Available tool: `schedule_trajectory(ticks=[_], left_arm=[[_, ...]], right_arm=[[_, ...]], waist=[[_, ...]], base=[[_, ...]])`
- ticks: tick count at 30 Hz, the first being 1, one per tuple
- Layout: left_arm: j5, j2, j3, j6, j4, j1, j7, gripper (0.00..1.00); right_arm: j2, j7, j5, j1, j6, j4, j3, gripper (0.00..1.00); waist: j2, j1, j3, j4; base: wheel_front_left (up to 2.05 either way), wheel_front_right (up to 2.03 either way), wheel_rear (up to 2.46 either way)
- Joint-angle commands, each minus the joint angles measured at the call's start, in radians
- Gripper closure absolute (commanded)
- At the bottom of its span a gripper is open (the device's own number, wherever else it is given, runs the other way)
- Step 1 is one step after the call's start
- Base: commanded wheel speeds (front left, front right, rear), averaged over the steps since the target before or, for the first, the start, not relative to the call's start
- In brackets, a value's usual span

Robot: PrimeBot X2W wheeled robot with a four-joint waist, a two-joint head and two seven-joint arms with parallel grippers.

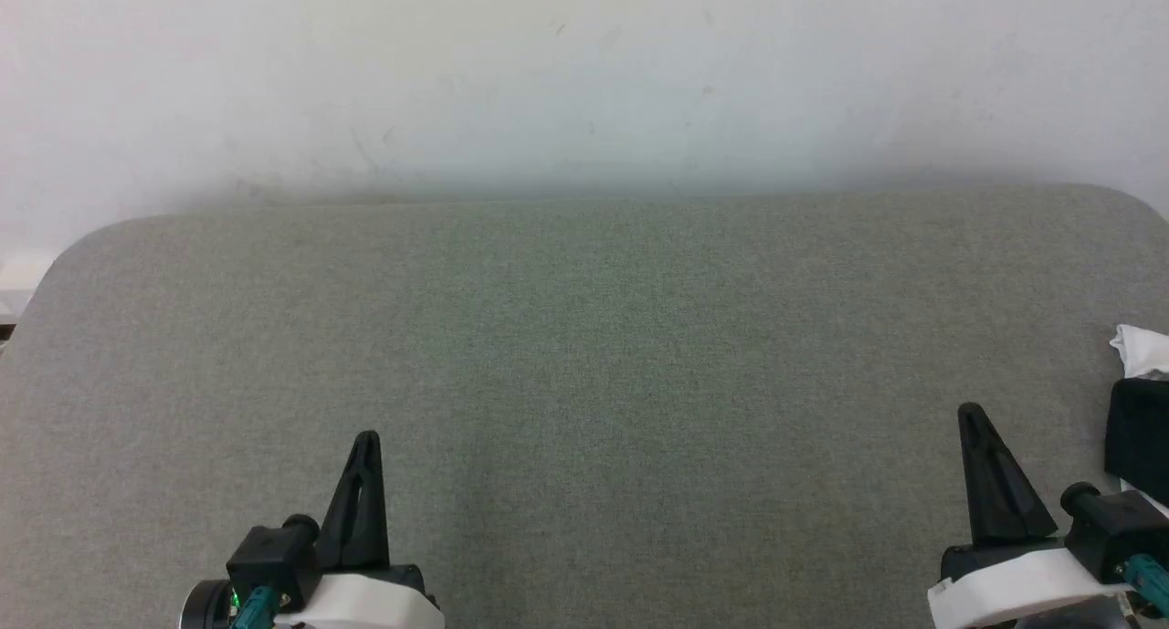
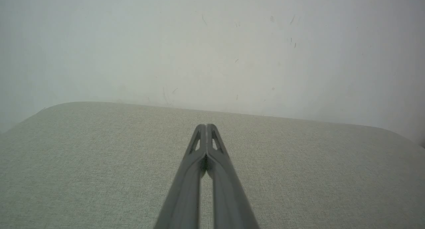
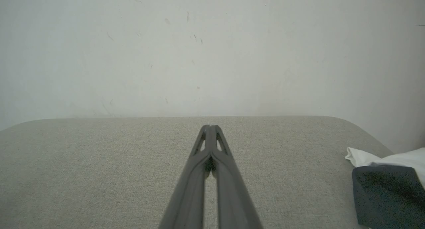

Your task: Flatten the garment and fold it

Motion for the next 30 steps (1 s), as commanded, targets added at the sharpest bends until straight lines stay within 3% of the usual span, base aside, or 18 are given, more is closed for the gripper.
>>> schedule_trajectory(ticks=[1,30], left_arm=[[0.005,0.0,0.001,-0.001,-0.002,-0.002,0.006,1.0],[0.046,0.0,0.017,-0.009,-0.018,-0.021,0.066,1.0]], right_arm=[[0.001,0.006,-0.004,-0.003,0.0,-0.002,0.002,1.0],[0.005,0.061,-0.035,-0.023,-0.001,-0.017,0.015,1.0]], waist=[[0.0,0.0,0.0,0.0],[0.0,0.0,0.001,-0.001]], base=[[0.0,0.0,0.0],[0.0,0.0,0.0]])
